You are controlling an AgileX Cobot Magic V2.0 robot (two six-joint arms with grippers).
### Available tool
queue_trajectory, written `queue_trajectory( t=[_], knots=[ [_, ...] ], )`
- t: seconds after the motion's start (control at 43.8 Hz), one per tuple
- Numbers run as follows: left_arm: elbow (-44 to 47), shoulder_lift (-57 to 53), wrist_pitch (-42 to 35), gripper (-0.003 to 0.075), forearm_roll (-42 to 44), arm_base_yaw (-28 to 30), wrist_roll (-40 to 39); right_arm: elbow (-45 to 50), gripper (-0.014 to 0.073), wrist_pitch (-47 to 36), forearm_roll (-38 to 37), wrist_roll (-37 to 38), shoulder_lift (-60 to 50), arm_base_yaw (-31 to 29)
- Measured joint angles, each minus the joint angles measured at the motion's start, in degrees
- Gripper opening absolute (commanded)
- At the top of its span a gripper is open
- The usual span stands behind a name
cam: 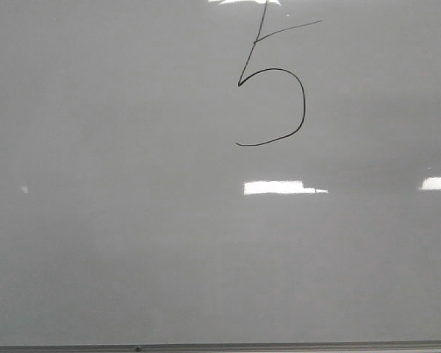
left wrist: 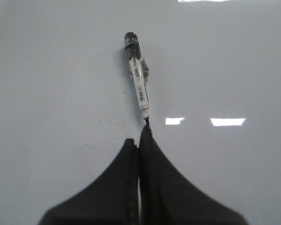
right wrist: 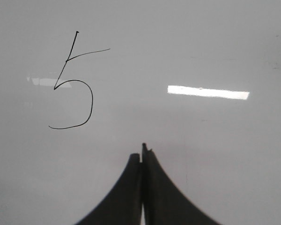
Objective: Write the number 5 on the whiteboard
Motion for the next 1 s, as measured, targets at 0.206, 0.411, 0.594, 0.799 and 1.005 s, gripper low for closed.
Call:
queue_trajectory(
  t=[0.206, 0.411, 0.594, 0.799, 1.005],
  knots=[
    [5.55, -2.08, 0.33, -0.0020, -0.14, 0.00, 0.34, 0.00, -0.0062, 0.00, 0.00, 0.00, 0.00, 0.00],
    [5.68, -2.08, -0.34, -0.0020, -0.17, -0.04, 0.45, 0.00, -0.0062, 0.00, 0.00, 0.00, 0.00, 0.00],
    [5.68, -2.08, -1.48, -0.0020, -0.26, -0.04, 0.45, 0.00, -0.0062, 0.00, 0.00, 0.00, 0.00, 0.00],
    [5.68, -2.08, -1.60, -0.0020, -0.26, -0.04, 0.45, 0.00, -0.0062, 0.00, 0.00, 0.00, 0.00, 0.00],
    [5.68, -2.08, -1.60, -0.0020, -0.26, -0.04, 0.45, 0.00, -0.0062, 0.00, 0.00, 0.00, 0.00, 0.00]
  ],
)
